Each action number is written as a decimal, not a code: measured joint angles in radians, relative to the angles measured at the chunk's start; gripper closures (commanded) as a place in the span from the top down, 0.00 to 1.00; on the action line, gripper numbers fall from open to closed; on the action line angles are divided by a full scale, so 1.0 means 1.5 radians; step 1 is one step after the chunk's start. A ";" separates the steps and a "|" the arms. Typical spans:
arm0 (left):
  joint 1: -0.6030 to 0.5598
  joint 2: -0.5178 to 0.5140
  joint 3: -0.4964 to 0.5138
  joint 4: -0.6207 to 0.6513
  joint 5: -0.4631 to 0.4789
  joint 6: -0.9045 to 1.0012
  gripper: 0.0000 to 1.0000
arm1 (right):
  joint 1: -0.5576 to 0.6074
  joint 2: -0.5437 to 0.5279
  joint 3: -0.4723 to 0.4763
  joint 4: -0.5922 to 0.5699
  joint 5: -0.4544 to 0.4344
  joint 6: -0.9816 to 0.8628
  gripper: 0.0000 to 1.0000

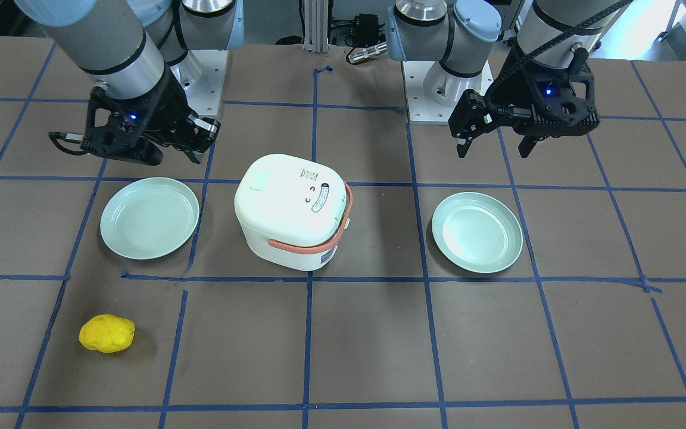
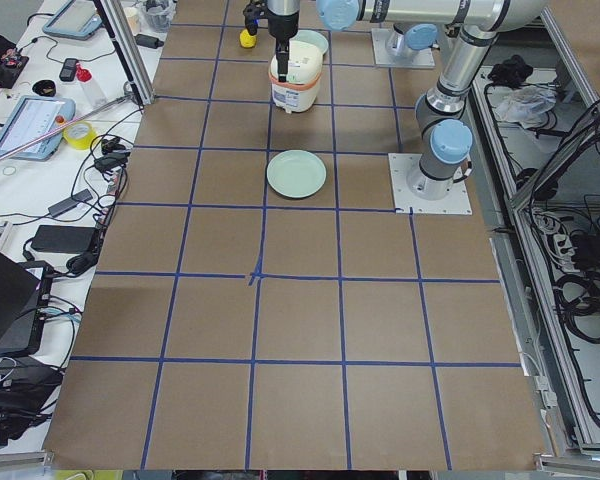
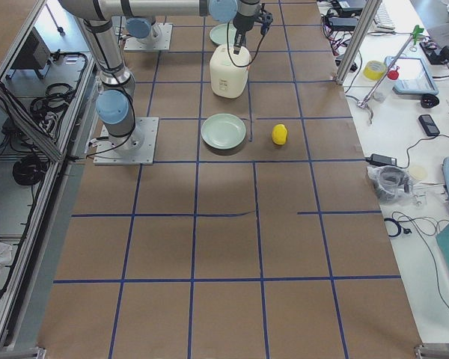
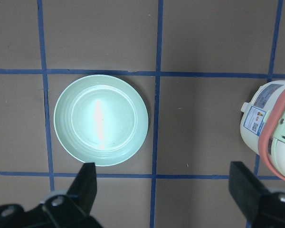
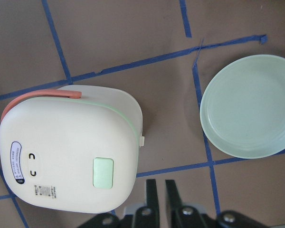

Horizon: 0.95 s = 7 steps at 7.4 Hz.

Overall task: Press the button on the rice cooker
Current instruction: 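Move the right gripper over the rice cooker's pale green button and lower it, then press down on the pale green button with the right gripper fingertips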

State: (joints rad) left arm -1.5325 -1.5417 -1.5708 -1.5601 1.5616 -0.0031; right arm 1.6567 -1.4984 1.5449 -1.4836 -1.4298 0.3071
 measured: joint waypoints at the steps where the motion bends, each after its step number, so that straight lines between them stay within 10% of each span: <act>1: 0.000 0.000 0.000 0.000 0.000 0.000 1.00 | 0.017 0.004 0.021 -0.015 0.013 0.020 0.00; 7: 0.000 0.000 -0.001 0.000 0.000 0.000 1.00 | 0.074 0.033 0.130 -0.153 0.033 0.065 0.00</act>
State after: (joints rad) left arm -1.5325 -1.5417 -1.5716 -1.5601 1.5616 -0.0031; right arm 1.7682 -1.4487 1.7399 -1.7125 -1.3802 0.4040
